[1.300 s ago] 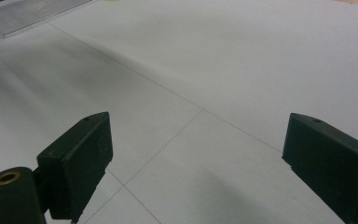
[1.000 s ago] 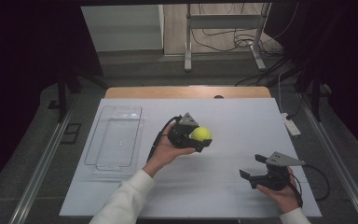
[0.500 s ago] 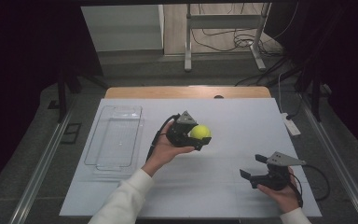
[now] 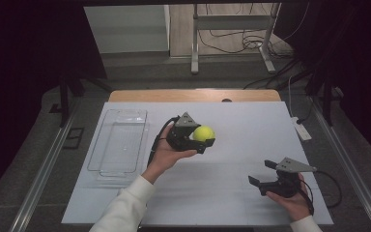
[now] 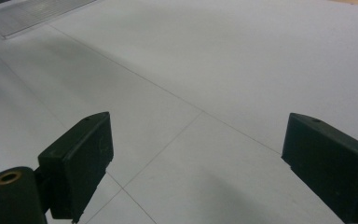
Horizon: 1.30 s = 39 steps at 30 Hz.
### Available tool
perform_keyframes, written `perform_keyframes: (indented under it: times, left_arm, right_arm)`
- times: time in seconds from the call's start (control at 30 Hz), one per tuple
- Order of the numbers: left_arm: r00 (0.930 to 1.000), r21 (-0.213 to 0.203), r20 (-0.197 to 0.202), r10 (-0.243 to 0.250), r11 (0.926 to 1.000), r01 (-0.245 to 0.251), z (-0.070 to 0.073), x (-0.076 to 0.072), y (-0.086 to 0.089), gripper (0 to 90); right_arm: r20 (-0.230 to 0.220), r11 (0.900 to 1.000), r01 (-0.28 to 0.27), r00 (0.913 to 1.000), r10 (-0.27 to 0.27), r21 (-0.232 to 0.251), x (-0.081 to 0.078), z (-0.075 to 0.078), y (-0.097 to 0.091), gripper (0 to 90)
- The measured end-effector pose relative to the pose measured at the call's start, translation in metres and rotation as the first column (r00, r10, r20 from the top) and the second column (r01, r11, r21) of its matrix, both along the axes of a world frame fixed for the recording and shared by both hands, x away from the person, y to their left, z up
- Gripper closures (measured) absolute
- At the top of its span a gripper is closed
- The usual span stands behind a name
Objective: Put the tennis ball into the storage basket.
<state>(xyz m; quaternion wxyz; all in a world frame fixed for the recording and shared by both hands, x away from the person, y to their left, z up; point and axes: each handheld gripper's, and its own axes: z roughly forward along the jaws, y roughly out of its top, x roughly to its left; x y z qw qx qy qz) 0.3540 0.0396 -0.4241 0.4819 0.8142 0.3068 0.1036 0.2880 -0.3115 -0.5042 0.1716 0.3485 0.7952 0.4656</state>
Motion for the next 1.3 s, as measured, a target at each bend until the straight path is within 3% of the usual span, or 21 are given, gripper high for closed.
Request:
perform_keyframes:
  times: [1.3]
  left_arm:
    - [0.9972, -0.047, 0.041, 0.063, 0.9970, -0.061, 0.018, 0.002, 0.027, 26.9]
  right_arm:
    - [-0.003, 0.9999, 0.008, 1.0000, -0.008, -0.009, -0.001, 0.000, 0.000, 9.0]
